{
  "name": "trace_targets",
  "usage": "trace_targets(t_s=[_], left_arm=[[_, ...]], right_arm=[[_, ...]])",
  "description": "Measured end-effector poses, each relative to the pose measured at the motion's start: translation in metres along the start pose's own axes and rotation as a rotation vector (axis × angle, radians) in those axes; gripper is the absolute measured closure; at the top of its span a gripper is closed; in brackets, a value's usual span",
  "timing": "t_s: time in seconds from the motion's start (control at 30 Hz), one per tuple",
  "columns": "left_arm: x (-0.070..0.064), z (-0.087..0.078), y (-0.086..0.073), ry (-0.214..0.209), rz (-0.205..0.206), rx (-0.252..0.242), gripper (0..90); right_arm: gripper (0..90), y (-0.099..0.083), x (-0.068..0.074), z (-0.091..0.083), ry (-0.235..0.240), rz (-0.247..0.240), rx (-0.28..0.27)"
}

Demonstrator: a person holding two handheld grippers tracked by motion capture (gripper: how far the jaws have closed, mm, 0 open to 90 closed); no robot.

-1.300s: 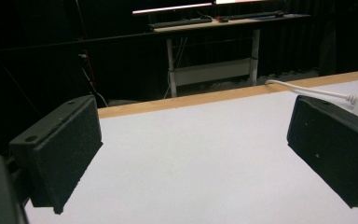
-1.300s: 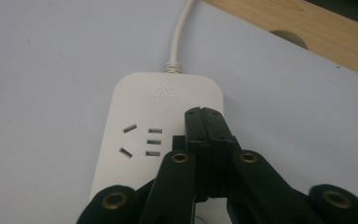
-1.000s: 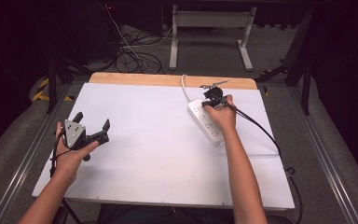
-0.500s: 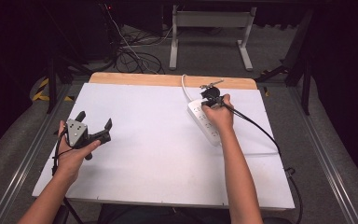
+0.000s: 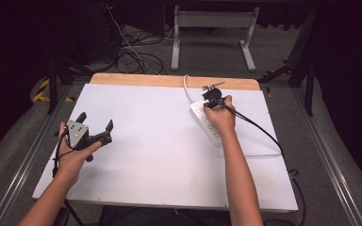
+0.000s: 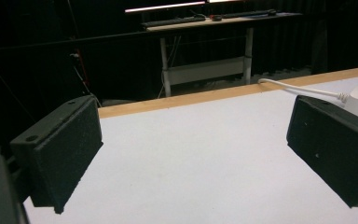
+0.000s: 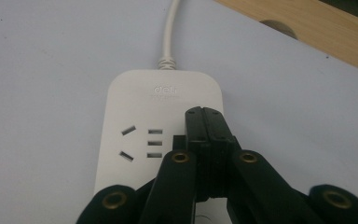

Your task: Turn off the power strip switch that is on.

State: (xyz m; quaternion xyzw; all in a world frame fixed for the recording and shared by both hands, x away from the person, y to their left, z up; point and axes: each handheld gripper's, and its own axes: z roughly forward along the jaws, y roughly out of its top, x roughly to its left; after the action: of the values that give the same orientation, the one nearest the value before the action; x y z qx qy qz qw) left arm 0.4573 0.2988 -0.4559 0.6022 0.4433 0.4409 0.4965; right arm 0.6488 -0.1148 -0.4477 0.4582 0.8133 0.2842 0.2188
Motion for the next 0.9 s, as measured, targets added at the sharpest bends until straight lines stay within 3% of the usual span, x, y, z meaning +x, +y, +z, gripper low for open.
trace_targets(t_s=[0.9], left_arm=[[-0.0016, 0.004, -0.0014, -0.005, -0.006, 0.014, 3.9]], right_arm=[[90.0, 0.001, 0.0008, 0.0, -0.005, 0.01, 0.007]])
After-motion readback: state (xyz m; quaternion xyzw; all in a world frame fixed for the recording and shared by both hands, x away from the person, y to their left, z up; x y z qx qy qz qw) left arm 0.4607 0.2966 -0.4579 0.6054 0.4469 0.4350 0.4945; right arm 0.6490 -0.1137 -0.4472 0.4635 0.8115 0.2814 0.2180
